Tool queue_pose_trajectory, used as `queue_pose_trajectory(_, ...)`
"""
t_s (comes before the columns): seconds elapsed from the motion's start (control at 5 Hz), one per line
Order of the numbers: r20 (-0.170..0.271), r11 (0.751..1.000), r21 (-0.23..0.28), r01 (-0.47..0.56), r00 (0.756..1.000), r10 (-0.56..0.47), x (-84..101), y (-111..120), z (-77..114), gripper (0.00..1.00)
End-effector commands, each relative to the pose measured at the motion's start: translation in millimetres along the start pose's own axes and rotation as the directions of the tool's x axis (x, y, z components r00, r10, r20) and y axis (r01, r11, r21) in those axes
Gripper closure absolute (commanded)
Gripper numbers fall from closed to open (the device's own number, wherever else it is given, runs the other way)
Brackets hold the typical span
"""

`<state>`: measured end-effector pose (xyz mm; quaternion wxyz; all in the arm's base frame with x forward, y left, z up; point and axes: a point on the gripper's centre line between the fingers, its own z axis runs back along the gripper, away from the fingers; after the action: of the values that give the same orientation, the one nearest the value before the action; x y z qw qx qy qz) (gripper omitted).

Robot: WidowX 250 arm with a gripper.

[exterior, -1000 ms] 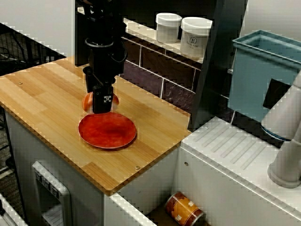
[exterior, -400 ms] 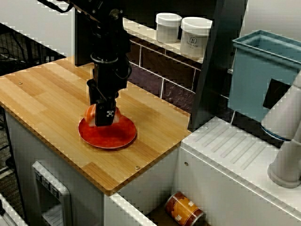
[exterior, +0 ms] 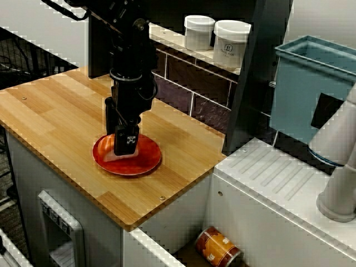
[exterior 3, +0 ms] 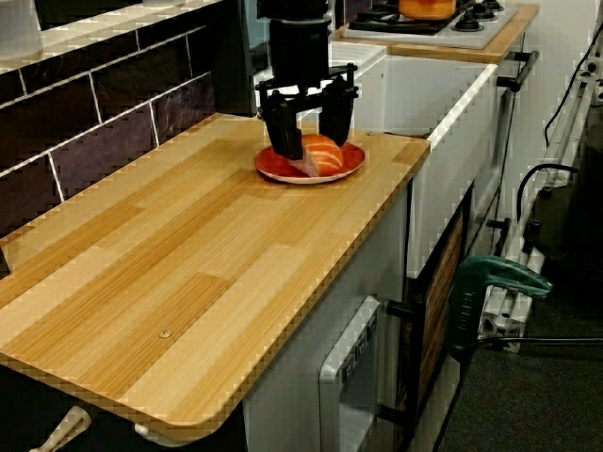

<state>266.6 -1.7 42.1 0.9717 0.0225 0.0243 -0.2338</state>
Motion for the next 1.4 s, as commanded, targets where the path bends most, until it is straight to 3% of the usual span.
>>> queue_pose_trajectory(0.0,0.014,1.0,-0.007,-0.007,1.0,0.007,-7.6,10.4,6.6,0.0)
queue_pose_trajectory(0.4,0.035,0.994,-0.08,0.076,0.997,-0.074,-9.7,1.1,34.2,0.0)
queue_pose_trajectory(0.8,0.05,0.988,-0.111,0.108,0.993,-0.103,9.9,6.0,51.8,0.0)
queue_pose_trajectory(1.0,0.096,0.985,-0.08,0.15,0.985,-0.142,16.4,14.6,71.2,0.0)
queue_pose_trajectory(1.2,0.131,0.977,-0.112,0.182,0.977,-0.167,19.7,22.7,82.2,0.0)
